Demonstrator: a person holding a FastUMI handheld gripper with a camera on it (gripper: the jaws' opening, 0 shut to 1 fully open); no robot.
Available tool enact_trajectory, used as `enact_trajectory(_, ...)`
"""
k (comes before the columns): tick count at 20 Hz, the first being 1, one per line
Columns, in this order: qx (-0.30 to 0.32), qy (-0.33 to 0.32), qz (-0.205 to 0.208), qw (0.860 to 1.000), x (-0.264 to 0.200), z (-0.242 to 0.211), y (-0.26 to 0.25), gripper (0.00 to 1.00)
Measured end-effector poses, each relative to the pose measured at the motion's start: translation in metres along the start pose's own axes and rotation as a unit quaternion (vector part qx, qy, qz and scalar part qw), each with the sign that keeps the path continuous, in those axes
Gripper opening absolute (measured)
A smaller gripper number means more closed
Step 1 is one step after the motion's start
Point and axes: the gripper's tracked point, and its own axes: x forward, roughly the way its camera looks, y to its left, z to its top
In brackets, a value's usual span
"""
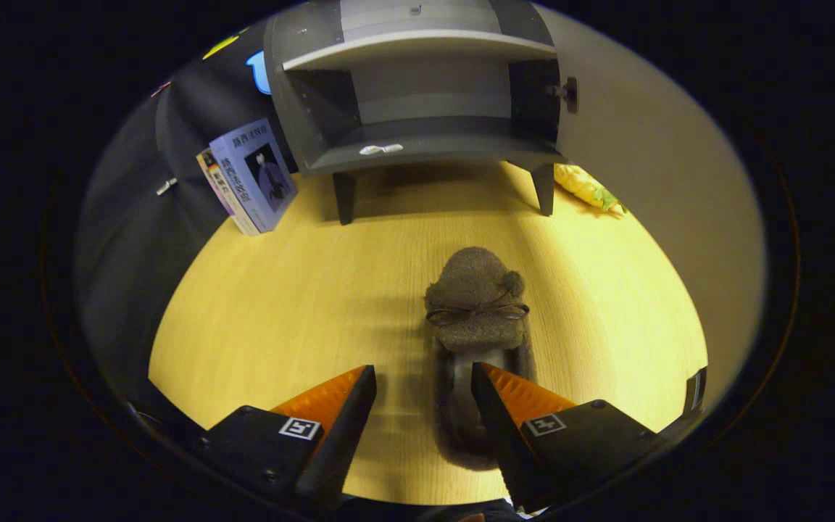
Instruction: Open the shoe cabinet door, grab the shoes and put them into the shoe cabinet, then close the shoe cabinet door.
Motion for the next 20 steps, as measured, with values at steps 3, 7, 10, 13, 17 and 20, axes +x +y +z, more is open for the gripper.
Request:
enact_trajectory(3, 0.007, -0.019, -0.026, 0.999, 0.020, 0.006, -0.007, 0.76)
enact_trajectory(7, 0.037, -0.039, -0.071, 0.996, 0.034, 0.018, -0.013, 0.49)
enact_trajectory(10, 0.044, -0.040, -0.051, 0.997, 0.037, 0.019, -0.007, 0.13)
enact_trajectory(13, 0.046, -0.068, -0.061, 0.995, 0.031, 0.033, -0.014, 0.06)
enact_trajectory(17, 0.063, -0.091, -0.034, 0.993, 0.016, 0.055, -0.004, 0.05)
enact_trajectory(20, 0.068, -0.100, -0.019, 0.992, -0.001, 0.072, 0.005, 0.06)
